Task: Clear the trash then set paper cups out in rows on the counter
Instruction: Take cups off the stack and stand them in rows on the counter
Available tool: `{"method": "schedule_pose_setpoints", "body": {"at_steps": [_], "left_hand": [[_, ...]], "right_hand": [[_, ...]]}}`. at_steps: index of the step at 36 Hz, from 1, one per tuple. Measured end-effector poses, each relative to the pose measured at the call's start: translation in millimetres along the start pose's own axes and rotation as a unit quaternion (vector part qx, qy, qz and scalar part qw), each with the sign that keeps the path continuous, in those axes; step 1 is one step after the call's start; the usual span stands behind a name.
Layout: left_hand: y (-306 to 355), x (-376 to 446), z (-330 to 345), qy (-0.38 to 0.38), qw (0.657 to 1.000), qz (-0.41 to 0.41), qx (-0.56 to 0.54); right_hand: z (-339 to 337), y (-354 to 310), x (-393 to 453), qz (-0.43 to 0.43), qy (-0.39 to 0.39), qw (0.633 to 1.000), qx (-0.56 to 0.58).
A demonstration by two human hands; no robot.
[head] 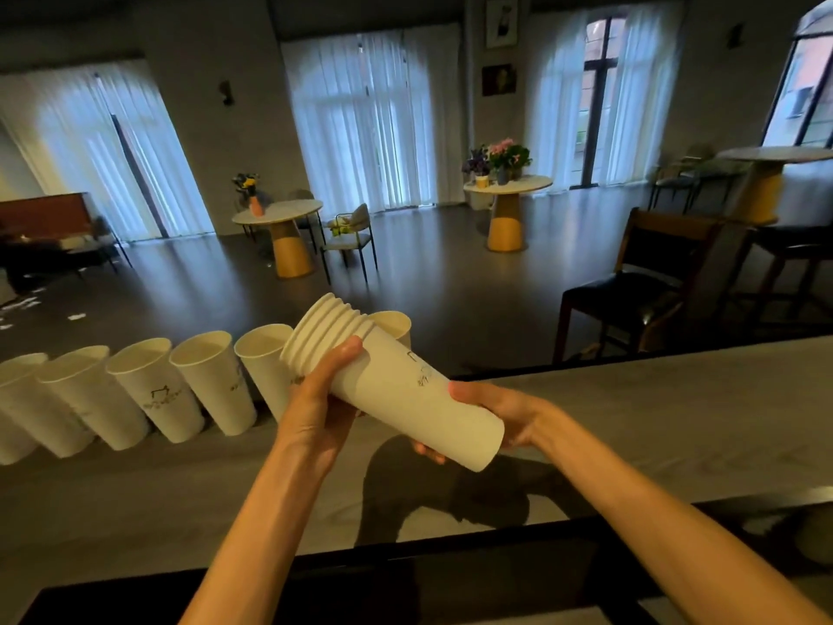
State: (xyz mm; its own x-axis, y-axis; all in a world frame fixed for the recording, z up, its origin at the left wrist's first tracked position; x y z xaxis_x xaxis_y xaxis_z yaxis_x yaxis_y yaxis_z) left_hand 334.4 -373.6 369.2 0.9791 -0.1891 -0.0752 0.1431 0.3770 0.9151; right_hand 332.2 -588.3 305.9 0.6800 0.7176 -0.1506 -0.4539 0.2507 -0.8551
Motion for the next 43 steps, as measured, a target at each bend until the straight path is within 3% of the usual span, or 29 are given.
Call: {"method": "schedule_pose_setpoints", "body": {"at_steps": [2,5,8,16,27,34,38,39,41,43], "left_hand": [[0,-1,3,0.006,0.999,0.036,0.041],[4,0,1,0.036,0.995,0.070,0.059],[15,5,-7,0.055,0.996,0.069,-0.001],[45,6,-42,0.045,0.987,0.090,-0.126],[32,5,-63,0.039,0.987,0.073,-0.135],[24,5,-43,0.018,0.995,0.047,-0.090],[13,3,-13,-0.004,0.997,0.020,-0.072],[9,2,-3,-0.018,0.997,0.012,-0.069],[-2,0,17,-0.041,0.997,-0.008,-0.065],[-11,-3,38,-0.070,0.996,-0.024,-0.054]], "right_hand": [[-3,-6,-3,-0.005,0.088,0.990,-0.111],[-13,-14,-13,-0.026,0.189,0.936,-0.295],[-32,-15,-23,-0.040,0.250,0.896,-0.365],[-89,3,-2,-0.127,0.424,0.847,-0.294],[-113,-6,55,-0.163,0.491,0.813,-0.268],[-115,2,41,-0.109,0.463,0.826,-0.302],[-105,7,8,-0.115,0.551,0.775,-0.287],[-95,5,-2,-0.113,0.547,0.785,-0.270],[-67,0,-28,-0.088,0.474,0.857,-0.184],[-38,-3,-46,-0.050,0.307,0.950,-0.009]]}}
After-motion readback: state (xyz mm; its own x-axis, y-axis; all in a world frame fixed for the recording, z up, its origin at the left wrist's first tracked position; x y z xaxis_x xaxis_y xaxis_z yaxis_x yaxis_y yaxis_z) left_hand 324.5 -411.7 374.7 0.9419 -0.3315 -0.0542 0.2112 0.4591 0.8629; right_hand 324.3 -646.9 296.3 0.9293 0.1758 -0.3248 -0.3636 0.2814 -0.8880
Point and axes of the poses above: each hand's wrist, its own x-axis towards the middle knuckle, its own z-axis out of the palm, y = z × x, the point moved 1 cm from there along x, towards the middle knuckle, and after that the axes turned 12 degrees about x, right-handed, at the moved point
